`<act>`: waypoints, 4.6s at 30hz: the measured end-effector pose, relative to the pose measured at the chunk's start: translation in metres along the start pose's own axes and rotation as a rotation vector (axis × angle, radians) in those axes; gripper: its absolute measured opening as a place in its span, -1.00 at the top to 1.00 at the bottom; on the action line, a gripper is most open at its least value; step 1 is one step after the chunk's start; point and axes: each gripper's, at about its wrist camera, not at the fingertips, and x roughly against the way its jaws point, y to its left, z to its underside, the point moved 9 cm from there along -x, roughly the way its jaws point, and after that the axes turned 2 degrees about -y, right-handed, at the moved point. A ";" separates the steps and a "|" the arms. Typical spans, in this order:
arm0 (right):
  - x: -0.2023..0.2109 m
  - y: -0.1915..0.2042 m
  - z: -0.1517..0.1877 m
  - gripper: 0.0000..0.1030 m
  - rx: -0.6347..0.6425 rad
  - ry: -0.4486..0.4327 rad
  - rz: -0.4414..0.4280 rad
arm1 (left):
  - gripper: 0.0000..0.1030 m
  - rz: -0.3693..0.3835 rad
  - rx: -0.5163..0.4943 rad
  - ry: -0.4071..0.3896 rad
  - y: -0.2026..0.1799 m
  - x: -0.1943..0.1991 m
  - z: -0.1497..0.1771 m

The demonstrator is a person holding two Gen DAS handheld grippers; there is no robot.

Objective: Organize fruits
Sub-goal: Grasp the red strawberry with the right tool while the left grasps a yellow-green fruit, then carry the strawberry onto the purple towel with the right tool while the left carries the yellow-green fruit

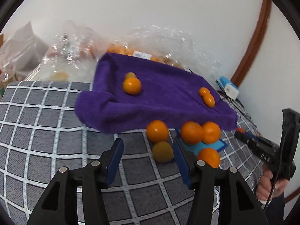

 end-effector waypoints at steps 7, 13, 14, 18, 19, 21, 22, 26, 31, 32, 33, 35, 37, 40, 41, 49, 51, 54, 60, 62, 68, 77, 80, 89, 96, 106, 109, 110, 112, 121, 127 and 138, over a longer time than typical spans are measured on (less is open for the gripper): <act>-0.017 -0.017 0.009 0.54 -0.050 0.078 0.065 | -0.01 0.018 -0.015 0.041 -0.013 -0.009 0.005; -0.018 -0.018 0.014 0.54 -0.045 0.095 0.078 | 0.16 0.000 0.057 0.098 -0.013 -0.022 0.008; -0.019 -0.019 0.014 0.54 -0.047 0.101 0.076 | 0.21 -0.008 0.054 0.096 -0.014 -0.023 0.008; -0.021 -0.019 0.016 0.54 -0.050 0.117 0.065 | 0.49 -0.019 0.032 0.089 -0.015 -0.025 0.011; -0.021 -0.018 0.017 0.54 -0.045 0.119 0.072 | 0.49 -0.008 0.035 0.091 -0.016 -0.024 0.011; -0.021 -0.017 0.017 0.54 -0.031 0.118 0.085 | 0.49 0.007 0.041 0.088 -0.015 -0.022 0.012; -0.020 -0.016 0.017 0.54 -0.028 0.117 0.085 | 0.49 0.007 0.038 0.087 -0.015 -0.022 0.012; -0.015 -0.016 0.014 0.54 -0.036 0.086 0.073 | 0.49 0.010 0.034 0.088 -0.016 -0.021 0.013; -0.016 -0.012 0.014 0.54 -0.028 0.092 0.053 | 0.49 0.012 0.041 0.094 -0.015 -0.020 0.014; -0.016 -0.011 0.014 0.54 -0.025 0.093 0.052 | 0.49 0.007 0.031 0.097 -0.016 -0.020 0.014; -0.017 -0.010 0.014 0.54 -0.020 0.098 0.052 | 0.48 0.001 0.025 0.101 -0.017 -0.020 0.014; -0.019 -0.007 0.016 0.54 -0.007 0.113 0.048 | 0.48 0.000 0.022 0.104 -0.016 -0.020 0.015; -0.020 -0.005 0.017 0.54 0.007 0.117 0.038 | 0.48 0.008 0.028 0.107 -0.016 -0.021 0.014; -0.021 -0.004 0.018 0.54 0.016 0.124 0.046 | 0.48 0.029 0.051 0.111 -0.014 -0.021 0.014; -0.021 -0.004 0.018 0.53 0.017 0.124 0.046 | 0.48 0.030 0.052 0.112 -0.014 -0.021 0.014; -0.015 -0.001 0.016 0.54 0.021 0.093 0.034 | 0.49 -0.007 0.021 0.081 -0.017 -0.019 0.013; -0.009 0.004 0.013 0.54 0.038 0.062 0.025 | 0.49 -0.026 0.017 0.031 -0.016 -0.012 0.009; -0.009 0.008 0.012 0.54 0.056 0.056 0.010 | 0.49 -0.045 0.027 -0.008 -0.012 -0.006 0.004; -0.006 0.001 0.010 0.54 0.012 0.041 0.002 | 0.49 -0.093 0.072 -0.077 0.003 0.005 -0.006; -0.006 -0.002 0.010 0.54 -0.003 0.036 0.005 | 0.49 -0.096 0.083 -0.095 0.007 0.009 -0.009; -0.004 -0.003 0.007 0.54 -0.016 0.022 -0.004 | 0.49 -0.132 0.077 -0.131 0.010 0.017 -0.012; 0.013 -0.004 -0.007 0.54 -0.032 -0.006 0.029 | 0.49 -0.141 0.067 -0.175 0.009 0.032 -0.022; 0.021 -0.001 -0.018 0.54 -0.025 -0.017 0.025 | 0.49 -0.121 0.120 -0.146 0.016 0.036 -0.029; 0.008 -0.008 -0.060 0.54 -0.034 -0.043 0.061 | 0.49 -0.193 0.023 -0.233 0.014 0.055 -0.083; -0.024 -0.016 -0.082 0.54 -0.119 -0.033 0.057 | 0.49 -0.205 0.031 -0.211 0.013 0.020 -0.107; -0.056 -0.012 -0.079 0.54 -0.103 -0.031 0.020 | 0.49 -0.204 0.092 -0.155 0.036 -0.021 -0.093; -0.063 -0.011 -0.073 0.54 -0.072 0.000 0.037 | 0.49 -0.197 0.103 -0.154 0.038 -0.023 -0.093; -0.064 -0.011 -0.072 0.54 -0.065 -0.001 0.037 | 0.49 -0.203 0.091 -0.157 0.037 -0.024 -0.093; -0.067 -0.012 -0.070 0.54 -0.068 0.009 0.042 | 0.49 -0.218 0.073 -0.150 0.036 -0.028 -0.091; -0.081 -0.015 -0.054 0.54 -0.041 0.074 0.074 | 0.49 -0.229 0.056 -0.107 0.033 -0.038 -0.084; -0.082 -0.016 -0.053 0.54 -0.044 0.077 0.075 | 0.49 -0.244 0.041 -0.066 0.030 -0.046 -0.078; -0.082 -0.016 -0.054 0.54 -0.039 0.070 0.084 | 0.48 -0.248 0.032 -0.005 0.032 -0.058 -0.070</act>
